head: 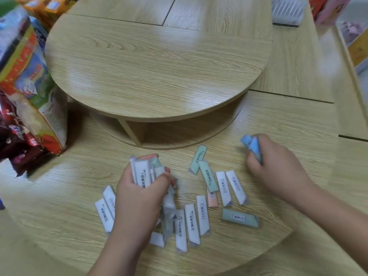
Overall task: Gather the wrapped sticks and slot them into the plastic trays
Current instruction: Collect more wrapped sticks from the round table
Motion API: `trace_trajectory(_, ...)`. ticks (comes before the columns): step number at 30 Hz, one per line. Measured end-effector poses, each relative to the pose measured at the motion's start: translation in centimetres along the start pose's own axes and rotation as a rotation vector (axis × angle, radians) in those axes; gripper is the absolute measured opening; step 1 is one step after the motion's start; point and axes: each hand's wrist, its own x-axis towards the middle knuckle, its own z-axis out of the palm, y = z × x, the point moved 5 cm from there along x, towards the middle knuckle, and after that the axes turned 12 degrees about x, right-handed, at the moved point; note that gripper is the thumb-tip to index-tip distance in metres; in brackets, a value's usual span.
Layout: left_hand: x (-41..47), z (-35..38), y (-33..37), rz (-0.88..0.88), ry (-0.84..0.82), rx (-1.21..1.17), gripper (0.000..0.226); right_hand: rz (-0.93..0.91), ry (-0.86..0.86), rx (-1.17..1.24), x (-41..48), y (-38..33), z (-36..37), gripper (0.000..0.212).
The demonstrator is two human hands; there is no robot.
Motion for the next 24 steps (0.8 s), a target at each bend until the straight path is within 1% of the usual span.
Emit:
trace_trajectory(1, 0.0, 0.0, 0.0, -0.001, 0.0, 0.003, 0.035, 0.046, 0.03, 0.014, -1.2, -0.7, 0.1, 0.009)
trace_trajectory(2, 0.0, -0.1, -0.1, -0.004, 0.003, 0.007, 0.037, 0.096, 0.045, 0.031, -2.4, -1.5, 0.5, 0.01)
trace_trajectory(5, -0.2, -0.2, 0.0, -0.012, 0.016, 0.008, 0.04, 0.248, 0.001, 0.029, -4.7, -3.7, 3.6, 0.012)
trace_trajectory(6, -0.2, -0.2, -0.1, -0.017, 0.022, 0.003, 0.04, 0.3, -0.004, 0.012, -5.2, -4.2, 4.7, 0.02)
trace_trajectory(8, -0.3, -0.5, -0.2, -0.033, 0.043, -0.005, 0.037, 0.363, 0.044, 0.029, -5.5, -5.4, 6.0, 0.035)
trace_trajectory(11, -0.2, -1.2, -0.2, -0.036, 0.067, -0.006, 0.031, 0.388, 0.145, 0.058, -5.5, -6.5, 6.6, 0.061)
trace_trajectory(14, -0.1, -1.8, -0.1, -0.031, 0.066, -0.013, 0.034, 0.399, 0.119, 0.015, -6.0, -7.1, 7.7, 0.094)
trace_trajectory(15, -0.1, -2.0, -0.1, -0.03, 0.063, -0.015, 0.037, 0.41, 0.1, -0.02, -6.2, -7.3, 8.1, 0.101)
trace_trajectory(16, -0.1, -2.1, -0.1, -0.03, 0.059, -0.016, 0.04, 0.415, 0.093, -0.054, -6.4, -7.4, 8.5, 0.103)
trace_trajectory(17, -0.2, -2.2, 0.0, -0.032, 0.057, -0.017, 0.042, 0.412, 0.103, -0.079, -6.5, -7.4, 8.7, 0.101)
trace_trajectory(19, -0.2, -2.4, -0.1, -0.036, 0.06, -0.013, 0.044, 0.374, 0.165, -0.087, -6.3, -7.4, 8.8, 0.087)
trace_trajectory(21, -0.1, -2.5, -0.2, -0.034, 0.057, -0.004, 0.04, 0.323, 0.221, -0.065, -5.9, -7.3, 8.5, 0.069)
trace_trajectory(24, -0.1, -2.7, -0.1, -0.022, 0.052, 0.013, 0.032, 0.224, 0.225, -0.096, -5.2, -7.2, 7.8, 0.05)
